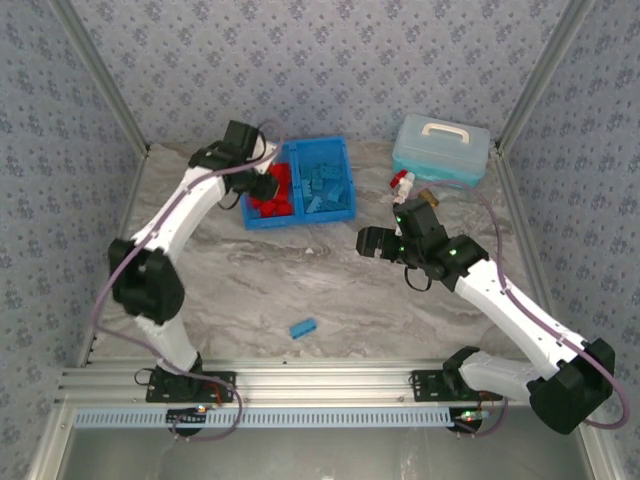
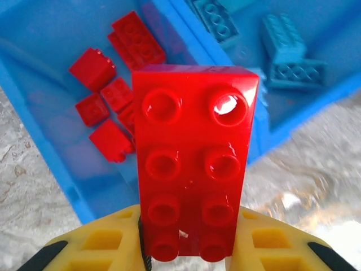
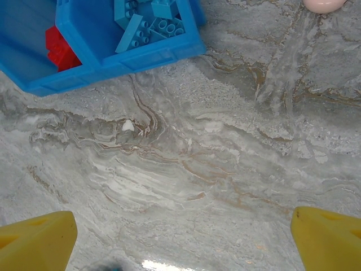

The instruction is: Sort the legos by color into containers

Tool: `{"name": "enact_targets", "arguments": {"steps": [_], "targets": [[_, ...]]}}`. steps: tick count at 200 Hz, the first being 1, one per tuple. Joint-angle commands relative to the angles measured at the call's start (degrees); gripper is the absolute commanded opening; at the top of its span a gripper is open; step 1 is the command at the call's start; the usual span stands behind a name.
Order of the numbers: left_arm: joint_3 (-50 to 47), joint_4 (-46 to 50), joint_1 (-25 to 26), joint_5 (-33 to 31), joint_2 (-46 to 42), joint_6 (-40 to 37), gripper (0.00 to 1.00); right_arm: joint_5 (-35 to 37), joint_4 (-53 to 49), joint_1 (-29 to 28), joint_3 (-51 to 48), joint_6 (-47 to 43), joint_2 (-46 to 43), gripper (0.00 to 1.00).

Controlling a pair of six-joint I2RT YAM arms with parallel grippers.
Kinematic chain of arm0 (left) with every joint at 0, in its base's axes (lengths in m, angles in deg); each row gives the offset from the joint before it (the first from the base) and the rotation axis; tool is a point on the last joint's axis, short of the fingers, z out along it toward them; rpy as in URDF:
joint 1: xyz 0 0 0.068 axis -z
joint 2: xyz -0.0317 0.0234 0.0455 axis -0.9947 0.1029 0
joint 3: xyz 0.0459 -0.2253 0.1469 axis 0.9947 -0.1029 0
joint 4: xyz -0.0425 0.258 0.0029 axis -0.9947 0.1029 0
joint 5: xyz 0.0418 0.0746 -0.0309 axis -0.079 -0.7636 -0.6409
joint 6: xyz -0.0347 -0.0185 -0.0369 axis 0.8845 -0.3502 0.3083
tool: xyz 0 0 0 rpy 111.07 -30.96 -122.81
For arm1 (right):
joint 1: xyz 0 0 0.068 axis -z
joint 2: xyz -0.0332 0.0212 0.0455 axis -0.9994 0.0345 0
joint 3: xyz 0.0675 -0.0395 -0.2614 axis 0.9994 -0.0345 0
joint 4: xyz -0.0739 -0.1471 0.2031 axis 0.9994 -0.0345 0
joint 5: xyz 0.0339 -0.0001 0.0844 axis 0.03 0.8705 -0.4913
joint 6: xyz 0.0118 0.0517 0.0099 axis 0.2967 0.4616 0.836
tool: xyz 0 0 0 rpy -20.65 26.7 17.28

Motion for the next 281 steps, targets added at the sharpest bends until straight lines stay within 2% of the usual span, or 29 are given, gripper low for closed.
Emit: {"name": "enact_targets", "arguments": {"steps": [1, 36, 74, 101, 128, 146, 161, 185, 213, 239, 262, 281], "targets": [[9.85, 7.80, -1.33, -2.23, 8.49, 6.54, 0.26, 0.76, -2.20, 0.45, 1.45, 0.44, -1.73, 1.00], [24.40, 10.97, -2.16, -4.67, 18.96, 10.10, 0.28, 0.34, -2.35, 0.41, 0.97, 0.45, -2.06, 1.00], [35.56, 15.34, -2.34, -5.01, 26.97, 10.26, 0.37, 0.12, -3.25, 0.38, 1.10, 0.44, -2.42, 1.00], [39.02, 15.25, -2.33, -4.91, 27.74, 11.41, 0.50, -0.03, -3.18, 0.38, 1.11, 0.44, -2.71, 1.00], [42.35, 16.24, -2.27, -3.70, 26.36, 11.93, 0.51, -0.75, -2.77, 0.30, 1.35, -0.66, -2.29, 1.00], [41.97, 16.91, -2.08, -2.77, 22.92, 12.07, 0.51, -1.05, -3.32, 0.26, 2.80, -6.13, -1.54, 1.00], [37.79, 15.83, -1.60, -1.97, 17.38, 11.79, 0.52, -3.34, -2.67, -0.36, 4.23, -14.68, -0.82, 1.00], [22.87, 9.02, -0.61, -0.21, 3.74, 10.22, 0.54, -8.11, 0.51, -4.22, 4.06, -30.34, -0.27, 1.00], [3.88, 2.78, -0.49, 2.80, -12.46, 6.59, 0.59, -9.91, 5.57, -13.83, 0.16, -50.12, 0.80, 1.00], [-11.43, 0.22, -0.49, 4.09, -25.27, 2.39, 0.76, -10.40, 5.18, -24.10, -2.24, -69.62, 5.68, 1.00], [-23.70, -0.96, -0.49, 4.50, -34.90, -0.79, 0.88, -12.04, 4.32, -28.00, -0.69, -77.04, 13.65, 1.00], [-31.73, -1.37, -0.49, 3.55, -41.97, -1.23, 0.91, -14.87, 3.28, -28.85, 2.41, -80.71, 20.60, 1.00]]}}
